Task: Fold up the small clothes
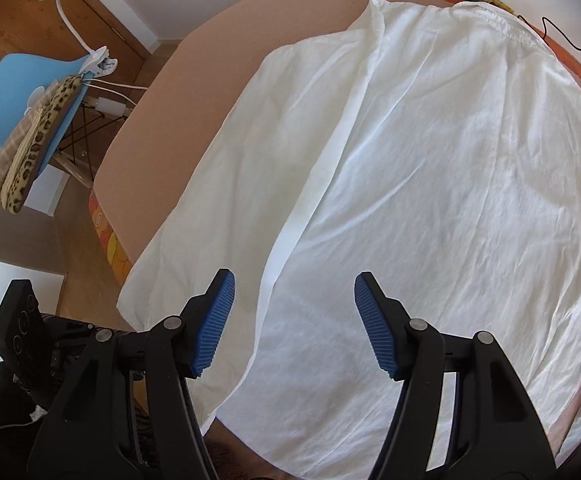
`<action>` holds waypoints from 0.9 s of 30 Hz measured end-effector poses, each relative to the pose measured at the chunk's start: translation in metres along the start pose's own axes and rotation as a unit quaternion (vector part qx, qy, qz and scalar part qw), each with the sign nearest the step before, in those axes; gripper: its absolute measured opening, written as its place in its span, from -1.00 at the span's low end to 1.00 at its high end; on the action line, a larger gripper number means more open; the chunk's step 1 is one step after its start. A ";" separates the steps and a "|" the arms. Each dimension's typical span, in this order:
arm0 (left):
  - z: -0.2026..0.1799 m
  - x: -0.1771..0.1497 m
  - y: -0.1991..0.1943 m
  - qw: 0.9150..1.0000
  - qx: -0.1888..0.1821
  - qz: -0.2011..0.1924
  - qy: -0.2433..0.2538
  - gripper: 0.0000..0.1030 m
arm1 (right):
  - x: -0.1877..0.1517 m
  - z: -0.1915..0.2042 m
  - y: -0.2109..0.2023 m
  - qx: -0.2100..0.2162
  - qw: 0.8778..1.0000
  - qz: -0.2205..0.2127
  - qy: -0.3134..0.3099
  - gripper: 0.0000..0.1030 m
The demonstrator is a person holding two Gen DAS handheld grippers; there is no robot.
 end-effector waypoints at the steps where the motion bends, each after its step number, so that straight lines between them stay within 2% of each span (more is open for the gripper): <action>1: -0.002 -0.001 0.002 1.000 -0.005 0.003 0.003 -0.65 | -0.007 0.003 0.000 0.009 1.000 0.000 0.001 0.28; 7: 0.004 -0.001 0.013 0.999 0.048 0.013 0.003 -0.65 | -0.045 0.023 0.010 0.013 1.000 0.006 -0.008 0.19; 10: 0.012 -0.002 0.012 0.998 0.060 0.008 -0.005 -0.65 | -0.053 0.025 0.023 0.032 0.999 0.015 0.001 -0.14; 13: 0.013 -0.005 0.013 0.999 0.047 0.012 -0.010 -0.65 | -0.054 0.027 0.033 0.044 0.999 0.016 0.006 -0.25; 15: 0.010 -0.004 0.017 0.998 0.055 0.016 -0.007 -0.65 | -0.055 0.028 0.037 0.043 0.999 0.016 0.005 -0.34; 18: 0.005 -0.005 0.015 1.000 0.027 0.009 -0.001 -0.65 | -0.055 0.029 0.041 0.041 0.999 0.017 0.007 -0.66; 19: 0.003 -0.005 0.012 1.000 0.024 -0.001 0.002 -0.66 | -0.055 0.029 0.041 0.043 0.999 0.016 0.008 -0.67; 21: 0.001 -0.003 0.009 1.000 0.017 -0.011 0.003 -0.96 | -0.055 0.029 0.041 0.043 0.999 0.014 0.008 -0.74; 22: 0.003 -0.002 0.007 1.000 0.014 -0.016 0.000 -1.00 | -0.055 0.028 0.041 0.044 0.999 0.014 0.010 -0.76; 25: 0.005 -0.001 -0.001 1.000 -0.006 -0.021 -0.006 -0.99 | -0.055 0.030 0.042 0.057 0.998 0.011 0.016 -0.82; 27: 0.001 0.001 -0.009 1.000 -0.004 -0.027 0.002 -0.99 | -0.055 0.035 0.041 0.067 0.997 0.008 0.022 -0.83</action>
Point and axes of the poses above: each gripper's, at about its wrist camera, not at the fingertips, and y roughly the way its jaws point, z to its left, x to its top, the point moved 2 cm from there along y, roughly the way its jaws point, and after that the axes turned 5 degrees about -y, right-handed, at the moved point
